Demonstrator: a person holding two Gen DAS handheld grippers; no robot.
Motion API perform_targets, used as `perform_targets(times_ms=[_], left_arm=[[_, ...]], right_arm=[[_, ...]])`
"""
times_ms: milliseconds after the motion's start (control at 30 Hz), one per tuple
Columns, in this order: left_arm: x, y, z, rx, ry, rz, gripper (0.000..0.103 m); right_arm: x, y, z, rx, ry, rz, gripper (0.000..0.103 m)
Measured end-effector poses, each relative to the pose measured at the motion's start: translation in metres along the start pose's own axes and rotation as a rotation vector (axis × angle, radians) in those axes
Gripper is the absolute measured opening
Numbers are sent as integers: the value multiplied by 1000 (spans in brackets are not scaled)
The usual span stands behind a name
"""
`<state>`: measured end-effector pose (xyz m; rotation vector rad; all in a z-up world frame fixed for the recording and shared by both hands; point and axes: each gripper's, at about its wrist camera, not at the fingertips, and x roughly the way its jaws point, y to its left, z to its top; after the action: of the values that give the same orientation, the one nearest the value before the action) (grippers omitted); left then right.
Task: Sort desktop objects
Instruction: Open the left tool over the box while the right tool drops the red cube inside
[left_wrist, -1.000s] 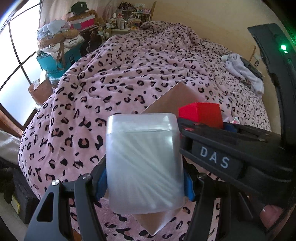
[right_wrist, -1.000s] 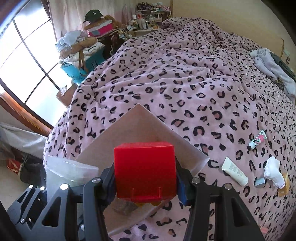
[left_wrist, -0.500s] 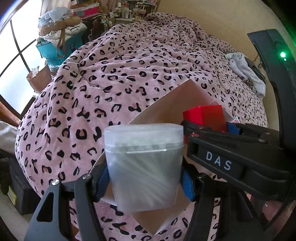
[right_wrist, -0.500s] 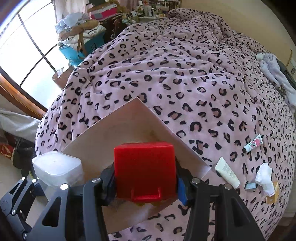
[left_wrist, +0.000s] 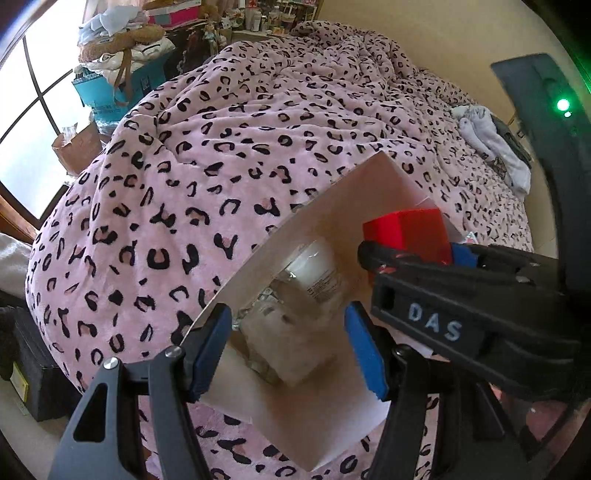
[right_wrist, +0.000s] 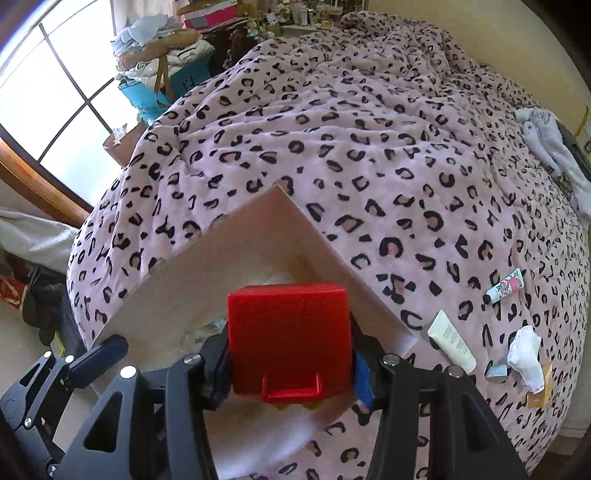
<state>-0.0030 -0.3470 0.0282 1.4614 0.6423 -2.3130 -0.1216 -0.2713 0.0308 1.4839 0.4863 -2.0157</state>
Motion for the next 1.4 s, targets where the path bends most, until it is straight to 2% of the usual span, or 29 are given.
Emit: perform_targets(times_ms=[600, 767, 1033, 1200, 1400], left_arm=[[-8, 4, -1, -7, -15, 9, 65], [-7, 4, 0, -7, -15, 9, 65], [-9, 5, -1, -7, -18, 14, 65], [-23, 6, -2, -2, -44, 25, 65], [-59, -9, -6, 17, -103, 35, 66]], right_arm=[[1, 0, 0, -4, 29, -10, 53], [-2, -3, 2, 20, 35, 18, 53], [-5, -2, 1, 19, 24, 17, 53], [-23, -8, -3, 24, -3, 8, 53], [-70, -20, -18, 39, -73, -7, 53]])
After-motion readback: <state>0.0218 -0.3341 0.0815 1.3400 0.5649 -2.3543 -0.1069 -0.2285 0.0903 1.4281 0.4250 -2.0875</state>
